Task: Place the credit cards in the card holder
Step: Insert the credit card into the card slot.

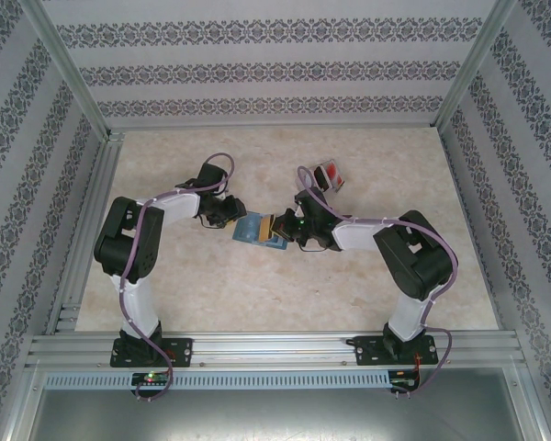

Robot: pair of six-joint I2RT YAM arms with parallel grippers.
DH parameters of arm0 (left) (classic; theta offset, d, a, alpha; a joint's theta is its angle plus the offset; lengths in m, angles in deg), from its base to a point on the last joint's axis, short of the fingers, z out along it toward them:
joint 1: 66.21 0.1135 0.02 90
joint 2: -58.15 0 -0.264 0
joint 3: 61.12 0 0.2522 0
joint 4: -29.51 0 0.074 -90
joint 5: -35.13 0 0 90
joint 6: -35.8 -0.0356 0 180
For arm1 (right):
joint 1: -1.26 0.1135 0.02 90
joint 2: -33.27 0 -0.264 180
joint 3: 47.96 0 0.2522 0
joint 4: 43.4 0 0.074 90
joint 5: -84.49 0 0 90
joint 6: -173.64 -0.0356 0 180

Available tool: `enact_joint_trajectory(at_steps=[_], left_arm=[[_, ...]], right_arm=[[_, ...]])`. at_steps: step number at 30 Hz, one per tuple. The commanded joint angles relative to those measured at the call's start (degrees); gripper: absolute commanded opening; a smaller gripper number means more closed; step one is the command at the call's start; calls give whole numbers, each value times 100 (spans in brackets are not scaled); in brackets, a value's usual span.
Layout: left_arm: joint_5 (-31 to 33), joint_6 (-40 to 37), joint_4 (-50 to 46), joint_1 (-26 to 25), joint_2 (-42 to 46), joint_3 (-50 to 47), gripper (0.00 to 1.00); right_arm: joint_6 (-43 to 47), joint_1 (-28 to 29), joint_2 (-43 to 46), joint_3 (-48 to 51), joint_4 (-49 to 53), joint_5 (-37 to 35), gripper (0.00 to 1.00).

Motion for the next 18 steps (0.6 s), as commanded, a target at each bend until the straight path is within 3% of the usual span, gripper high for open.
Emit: enact_joint_trajectory(at_steps=[1,18], left_arm=[[-92,-30,-136,19,91,-197,38],[-215,176,554,-215,222,-824,31]], right_arm=[[42,58,59,-46,145,-113,6],[325,217,-626,-267,-287,-355,6]])
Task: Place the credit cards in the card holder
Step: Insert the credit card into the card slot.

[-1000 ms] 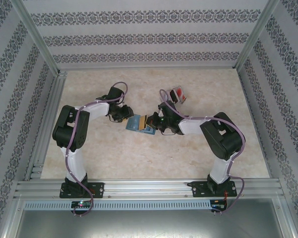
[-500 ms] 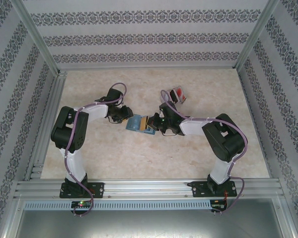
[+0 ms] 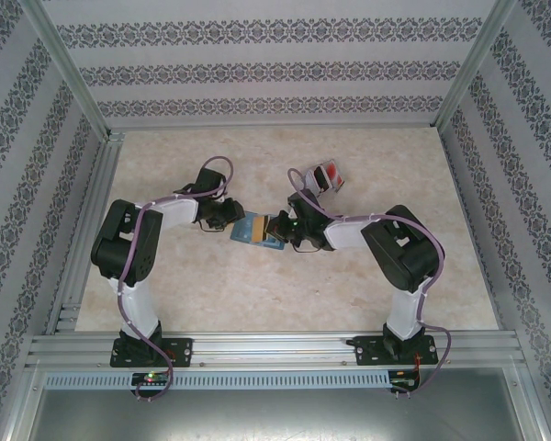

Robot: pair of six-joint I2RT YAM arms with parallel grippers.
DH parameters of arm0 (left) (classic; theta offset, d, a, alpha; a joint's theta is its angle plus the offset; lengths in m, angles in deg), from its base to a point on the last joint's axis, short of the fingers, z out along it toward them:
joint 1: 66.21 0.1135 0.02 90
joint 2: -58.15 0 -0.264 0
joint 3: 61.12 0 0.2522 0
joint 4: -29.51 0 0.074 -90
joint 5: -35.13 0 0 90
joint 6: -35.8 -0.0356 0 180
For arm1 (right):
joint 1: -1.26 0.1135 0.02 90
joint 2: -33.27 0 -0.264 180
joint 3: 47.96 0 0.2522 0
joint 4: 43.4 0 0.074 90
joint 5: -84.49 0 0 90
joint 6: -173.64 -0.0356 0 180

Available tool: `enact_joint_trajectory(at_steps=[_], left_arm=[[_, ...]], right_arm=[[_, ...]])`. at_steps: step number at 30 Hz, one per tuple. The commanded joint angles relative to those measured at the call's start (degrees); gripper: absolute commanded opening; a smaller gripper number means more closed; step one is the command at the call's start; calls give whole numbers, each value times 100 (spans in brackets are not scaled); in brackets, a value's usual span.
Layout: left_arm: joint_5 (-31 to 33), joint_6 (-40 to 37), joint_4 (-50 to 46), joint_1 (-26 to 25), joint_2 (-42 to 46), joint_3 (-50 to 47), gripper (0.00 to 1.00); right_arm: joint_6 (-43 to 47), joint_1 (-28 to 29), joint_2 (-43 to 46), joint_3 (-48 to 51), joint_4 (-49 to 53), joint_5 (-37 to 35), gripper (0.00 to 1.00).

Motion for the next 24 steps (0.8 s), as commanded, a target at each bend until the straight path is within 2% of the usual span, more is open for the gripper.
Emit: enact_joint_trajectory(at_steps=[1,8,21,24], left_arm=[[-234,148,-5,-212,33,-392,30],[-377,333,480,-262,5,-820,21],[-505,379,427,-344,-46,-844,0],[-553,399,387,-381,-170,-766,0]], right_arm=[[295,70,-69,-41,49,-379,6],[556,74,-62,-33,71,-690,6],[647,301,-388,-387,106,-732,7],[645,441,-545,-475,126,-742,7]])
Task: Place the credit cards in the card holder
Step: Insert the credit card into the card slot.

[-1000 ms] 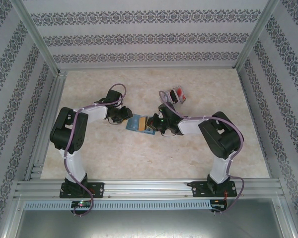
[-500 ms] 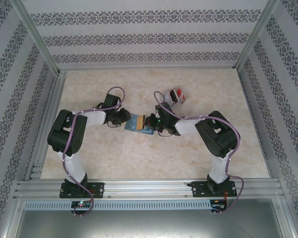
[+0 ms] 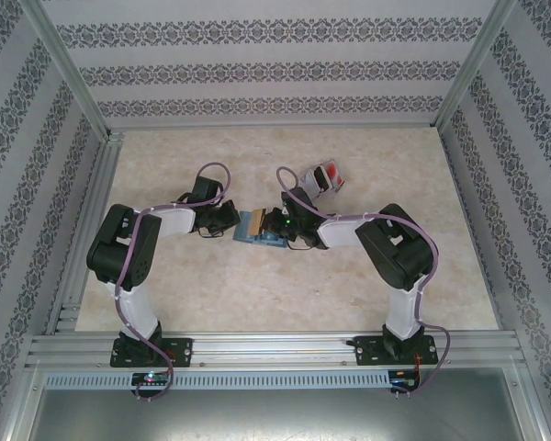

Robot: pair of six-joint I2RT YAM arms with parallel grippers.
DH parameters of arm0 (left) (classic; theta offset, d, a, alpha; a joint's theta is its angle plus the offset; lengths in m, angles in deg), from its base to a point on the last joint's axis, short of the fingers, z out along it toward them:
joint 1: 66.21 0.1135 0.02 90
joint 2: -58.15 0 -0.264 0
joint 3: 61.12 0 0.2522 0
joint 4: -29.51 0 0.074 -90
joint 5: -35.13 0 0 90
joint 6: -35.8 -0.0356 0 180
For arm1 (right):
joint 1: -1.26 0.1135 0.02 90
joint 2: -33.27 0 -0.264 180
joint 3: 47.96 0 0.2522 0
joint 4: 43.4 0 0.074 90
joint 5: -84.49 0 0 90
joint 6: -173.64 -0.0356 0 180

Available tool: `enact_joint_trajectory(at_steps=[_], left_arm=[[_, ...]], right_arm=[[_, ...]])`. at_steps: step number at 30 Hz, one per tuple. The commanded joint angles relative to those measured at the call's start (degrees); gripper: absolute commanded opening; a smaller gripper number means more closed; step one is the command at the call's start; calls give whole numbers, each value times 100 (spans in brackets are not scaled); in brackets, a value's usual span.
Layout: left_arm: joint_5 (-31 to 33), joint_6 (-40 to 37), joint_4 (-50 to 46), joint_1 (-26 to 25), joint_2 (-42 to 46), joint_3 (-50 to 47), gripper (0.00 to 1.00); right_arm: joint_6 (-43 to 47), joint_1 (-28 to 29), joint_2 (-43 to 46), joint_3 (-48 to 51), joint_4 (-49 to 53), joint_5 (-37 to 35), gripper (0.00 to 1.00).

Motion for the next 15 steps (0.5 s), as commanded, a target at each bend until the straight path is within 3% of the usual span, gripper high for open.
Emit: enact_joint_trajectory(at_steps=[1,9,15], left_arm=[[-576,97,-570,-366,-403,-56,0],[-611,29,-799,-438,-608,240,0],[-458,-127,-1055,-450,-592,428,0]], right_arm=[[128,222,-362,-139,174,-17,7],[107,356,-640,-252,213,260,6],[245,211,-181,54,409,311,7]])
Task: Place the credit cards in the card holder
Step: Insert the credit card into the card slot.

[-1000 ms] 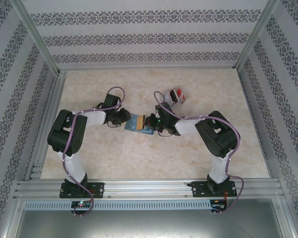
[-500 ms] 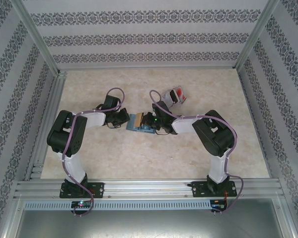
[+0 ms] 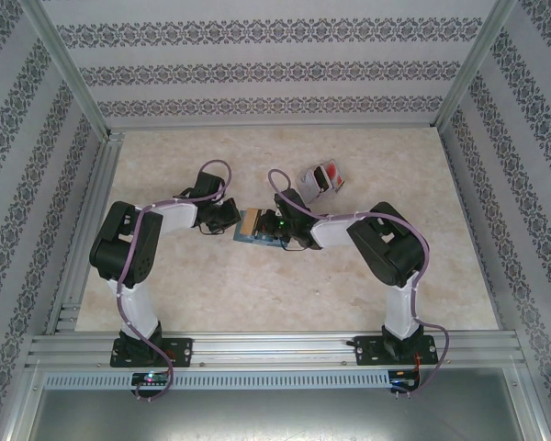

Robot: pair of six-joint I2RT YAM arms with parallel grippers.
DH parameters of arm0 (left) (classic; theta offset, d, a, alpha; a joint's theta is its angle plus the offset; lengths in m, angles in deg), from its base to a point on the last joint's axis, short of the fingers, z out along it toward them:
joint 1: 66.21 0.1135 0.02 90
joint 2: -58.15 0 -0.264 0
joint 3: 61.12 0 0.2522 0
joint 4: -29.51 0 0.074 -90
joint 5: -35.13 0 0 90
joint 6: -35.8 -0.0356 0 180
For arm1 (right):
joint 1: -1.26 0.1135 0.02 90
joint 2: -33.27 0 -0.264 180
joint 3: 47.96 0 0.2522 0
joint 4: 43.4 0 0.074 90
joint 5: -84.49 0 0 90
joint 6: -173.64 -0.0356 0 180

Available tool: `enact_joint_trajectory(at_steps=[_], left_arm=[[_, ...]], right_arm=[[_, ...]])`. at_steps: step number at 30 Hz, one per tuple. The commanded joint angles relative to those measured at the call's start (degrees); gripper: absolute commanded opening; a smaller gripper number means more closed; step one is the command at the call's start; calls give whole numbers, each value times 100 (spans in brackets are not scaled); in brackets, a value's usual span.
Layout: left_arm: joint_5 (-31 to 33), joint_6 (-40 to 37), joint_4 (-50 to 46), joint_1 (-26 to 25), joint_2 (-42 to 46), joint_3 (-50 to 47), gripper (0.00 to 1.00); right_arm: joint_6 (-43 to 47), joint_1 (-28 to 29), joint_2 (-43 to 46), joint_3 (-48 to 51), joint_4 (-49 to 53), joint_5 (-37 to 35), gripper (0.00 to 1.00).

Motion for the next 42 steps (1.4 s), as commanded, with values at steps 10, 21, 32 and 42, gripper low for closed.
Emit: enact_joint_trajectory(at_steps=[10,21,32,42], left_arm=[[-510,137,-95,-432,-441,-240,0],[-541,186,26,-437,-325,-474,0],[-492,167,-43,-439,-315,-380,0],[-482,265,114,-436,-229,-551,0]], right_arm=[[521,12,456,184,1164,484,7],[292,182,-122,-276,988,473,7],[71,211,527,359,1023,130,8],[-418,195,972,718,881,16,8]])
